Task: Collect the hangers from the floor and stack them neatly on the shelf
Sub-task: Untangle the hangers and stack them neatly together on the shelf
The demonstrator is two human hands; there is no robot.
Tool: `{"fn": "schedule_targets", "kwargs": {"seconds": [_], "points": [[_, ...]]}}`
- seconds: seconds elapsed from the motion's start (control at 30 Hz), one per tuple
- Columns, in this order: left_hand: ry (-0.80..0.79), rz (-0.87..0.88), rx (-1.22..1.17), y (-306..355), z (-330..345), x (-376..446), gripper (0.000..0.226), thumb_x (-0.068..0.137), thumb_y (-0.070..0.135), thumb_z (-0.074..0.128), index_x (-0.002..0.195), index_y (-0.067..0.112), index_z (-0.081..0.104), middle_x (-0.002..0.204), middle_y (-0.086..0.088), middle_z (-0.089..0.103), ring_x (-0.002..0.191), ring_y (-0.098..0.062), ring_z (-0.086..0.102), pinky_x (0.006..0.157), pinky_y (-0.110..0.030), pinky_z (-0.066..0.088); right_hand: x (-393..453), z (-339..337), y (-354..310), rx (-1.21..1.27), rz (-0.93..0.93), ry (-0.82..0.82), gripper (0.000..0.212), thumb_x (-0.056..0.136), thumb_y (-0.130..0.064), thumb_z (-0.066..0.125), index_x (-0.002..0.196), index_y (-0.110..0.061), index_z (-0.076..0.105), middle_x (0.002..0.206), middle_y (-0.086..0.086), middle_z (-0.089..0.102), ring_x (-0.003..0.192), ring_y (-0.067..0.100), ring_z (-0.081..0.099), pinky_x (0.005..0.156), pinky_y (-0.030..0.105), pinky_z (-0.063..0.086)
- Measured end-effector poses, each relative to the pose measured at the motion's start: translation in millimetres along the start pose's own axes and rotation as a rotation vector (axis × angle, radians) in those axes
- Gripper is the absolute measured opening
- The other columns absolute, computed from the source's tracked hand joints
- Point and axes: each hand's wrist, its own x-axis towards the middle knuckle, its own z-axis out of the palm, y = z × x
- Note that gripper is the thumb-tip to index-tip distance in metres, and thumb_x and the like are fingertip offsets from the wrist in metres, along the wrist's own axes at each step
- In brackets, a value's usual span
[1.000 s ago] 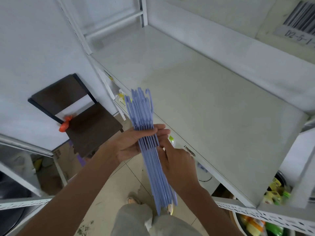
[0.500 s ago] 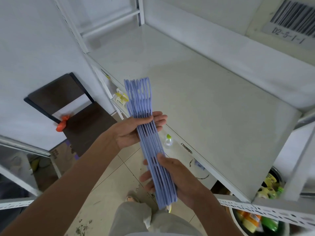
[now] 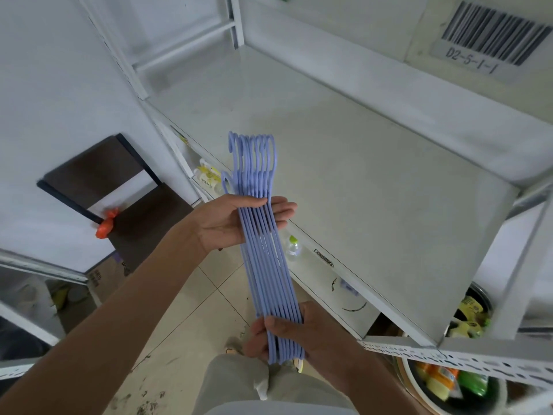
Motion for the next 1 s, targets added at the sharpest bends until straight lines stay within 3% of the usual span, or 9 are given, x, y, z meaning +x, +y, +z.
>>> {"fn": "schedule_targets", "kwargs": {"seconds": [0.17,0.3,0.37,0.53,0.67,0.73,0.83,1.0], "points": [[-0.014,-0.027,0.038,1.7,7.6,7.4,0.046,0.102,0.002,0.043,0.147,-0.01,0.041,0.147,-0.027,0.053,0.137,-0.036,0.054,0.112,-0.046,0.044,-2.1,-0.3,5.2,0.015,-0.005,0.079,0.025,0.091,-0.031,0.078,0.107,-0.012,0.077,0.1,0.012,0.076,0.098,0.033,0.071,0.093,0.048,0.052],[-0.044,-0.027,0.075,1.9,17.0,12.6,0.045,0.1,0.001,0.044,0.144,-0.009,0.046,0.145,-0.027,0.056,0.134,-0.035,0.057,0.107,-0.044,0.051,-6.9,2.6,5.0,-0.064,-0.059,0.157,0.008,0.09,-0.029,0.076,0.092,-0.023,0.08,0.091,0.004,0.077,0.09,0.022,0.074,0.085,0.039,0.056],[-0.061,-0.006,0.118,0.2,24.5,15.4,0.044,0.099,0.001,0.046,0.142,-0.009,0.048,0.143,-0.027,0.058,0.129,-0.034,0.061,0.105,-0.043,0.053,-10.6,2.4,7.2,-0.102,-0.089,0.174,0.009,0.093,-0.023,0.073,0.088,-0.025,0.08,0.088,0.002,0.078,0.088,0.02,0.075,0.082,0.035,0.057],[-0.102,0.009,0.194,-2.3,42.2,20.0,0.042,0.095,0.001,0.051,0.137,-0.008,0.053,0.134,-0.025,0.065,0.121,-0.033,0.067,0.103,-0.042,0.054,-21.5,2.6,2.9,-0.141,-0.107,0.205,0.012,0.089,-0.026,0.078,0.091,-0.015,0.076,0.087,0.003,0.08,0.085,0.016,0.077,0.078,0.027,0.059],[-0.088,0.007,0.19,-6.8,48.3,23.1,0.042,0.093,-0.003,0.054,0.135,-0.008,0.055,0.133,-0.025,0.065,0.119,-0.033,0.069,0.104,-0.042,0.054,-27.0,-1.6,4.9,-0.185,-0.093,0.219,0.011,0.092,-0.032,0.076,0.095,-0.023,0.081,0.098,0.012,0.081,0.098,0.029,0.077,0.092,0.044,0.06],[-0.071,0.005,0.208,-10.0,49.7,24.5,0.042,0.093,-0.005,0.054,0.135,-0.007,0.056,0.134,-0.025,0.065,0.119,-0.032,0.068,0.104,-0.042,0.054,-29.9,-1.6,3.9,-0.193,-0.067,0.212,0.008,0.093,-0.028,0.074,0.095,-0.025,0.081,0.1,0.012,0.081,0.1,0.028,0.076,0.094,0.044,0.06],[-0.077,0.0,0.232,-13.3,50.1,25.9,0.039,0.098,-0.006,0.049,0.137,-0.007,0.055,0.136,-0.025,0.064,0.122,-0.032,0.067,0.104,-0.041,0.054,-33.4,1.0,-8.7,-0.117,0.01,0.146,0.017,0.095,-0.023,0.071,0.109,-0.016,0.077,0.106,0.011,0.08,0.1,0.02,0.076,0.091,0.033,0.058],[-0.121,-0.011,0.299,-19.6,56.1,24.1,0.04,0.104,-0.002,0.045,0.144,-0.004,0.049,0.142,-0.022,0.061,0.13,-0.031,0.061,0.107,-0.04,0.051,-17.0,-0.8,-49.2,0.183,0.044,0.034,0.046,0.099,-0.027,0.059,0.134,0.002,0.059,0.126,0.022,0.071,0.118,0.036,0.069,0.103,0.043,0.055]]}}
